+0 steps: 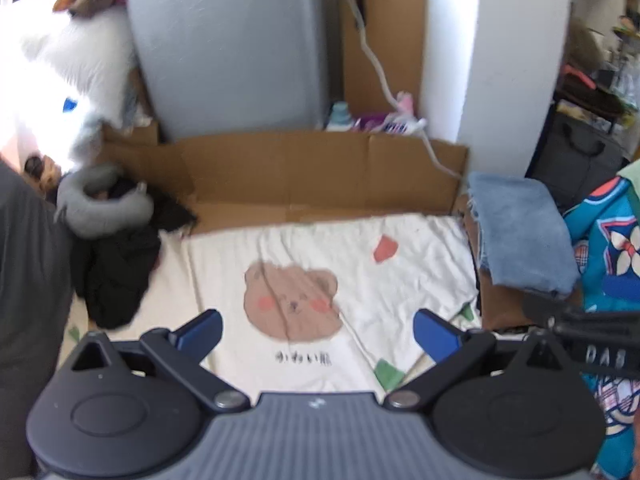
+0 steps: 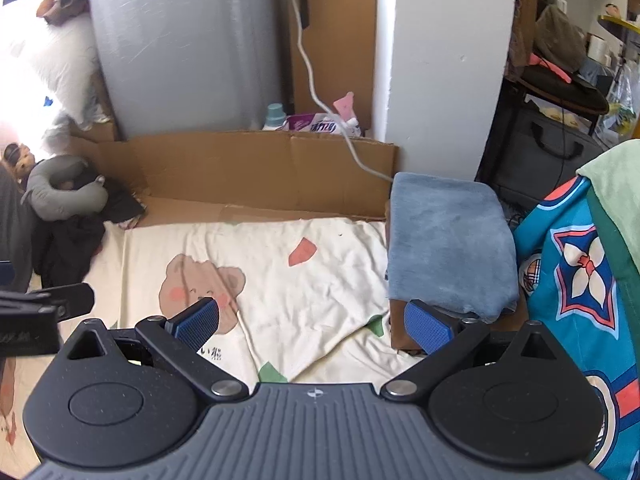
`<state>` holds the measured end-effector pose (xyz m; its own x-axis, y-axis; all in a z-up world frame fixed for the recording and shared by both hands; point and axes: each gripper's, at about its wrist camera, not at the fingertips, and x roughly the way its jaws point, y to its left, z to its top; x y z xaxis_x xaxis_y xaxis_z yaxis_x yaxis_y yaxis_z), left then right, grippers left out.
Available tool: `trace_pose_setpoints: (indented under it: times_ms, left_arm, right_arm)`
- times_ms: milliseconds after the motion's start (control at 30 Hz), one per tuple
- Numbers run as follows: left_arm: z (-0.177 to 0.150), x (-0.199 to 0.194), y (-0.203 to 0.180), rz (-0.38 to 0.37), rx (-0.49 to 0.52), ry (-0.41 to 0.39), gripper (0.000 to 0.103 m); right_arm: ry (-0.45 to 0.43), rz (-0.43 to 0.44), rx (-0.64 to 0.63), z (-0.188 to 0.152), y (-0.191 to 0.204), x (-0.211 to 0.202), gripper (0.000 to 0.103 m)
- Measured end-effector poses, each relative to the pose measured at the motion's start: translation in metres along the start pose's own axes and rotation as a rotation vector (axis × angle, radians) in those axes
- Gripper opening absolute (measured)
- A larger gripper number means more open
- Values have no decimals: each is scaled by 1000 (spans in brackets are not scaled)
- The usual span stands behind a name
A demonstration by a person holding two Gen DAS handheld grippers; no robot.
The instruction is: Fold clothes
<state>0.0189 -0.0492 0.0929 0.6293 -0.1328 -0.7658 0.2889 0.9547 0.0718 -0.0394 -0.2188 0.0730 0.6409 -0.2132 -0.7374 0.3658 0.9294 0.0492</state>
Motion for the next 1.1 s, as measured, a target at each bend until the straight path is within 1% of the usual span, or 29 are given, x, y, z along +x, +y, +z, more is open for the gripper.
trace_pose_setpoints:
  times_ms: [100, 300, 400, 667, 767, 867, 1100]
  left_arm:
    - [-2, 4, -2, 9, -15, 25, 103]
    - [-9, 9, -5, 25, -40, 65, 103]
    - [-14, 4, -9, 6, -28, 53, 102]
    - [-28, -10, -18, -45, 3, 21, 102]
    - [-32, -14, -17, -30, 8, -2, 102]
    - [-35, -11, -15, -32, 11, 9, 102]
    - [-38, -11, -5, -17, -31, 13, 102]
  right_arm:
    - [43, 20, 49, -6, -3, 1, 102]
    - [90, 34, 78, -23, -2, 2, 102]
    - [84, 24, 53, -31, 1, -1, 102]
    - [89, 51, 21, -49, 8, -13, 102]
    - [84, 49, 26, -52, 10, -17, 102]
    - [86, 56, 37, -52, 10, -18, 102]
    - [114, 55, 67, -53, 11, -14, 102]
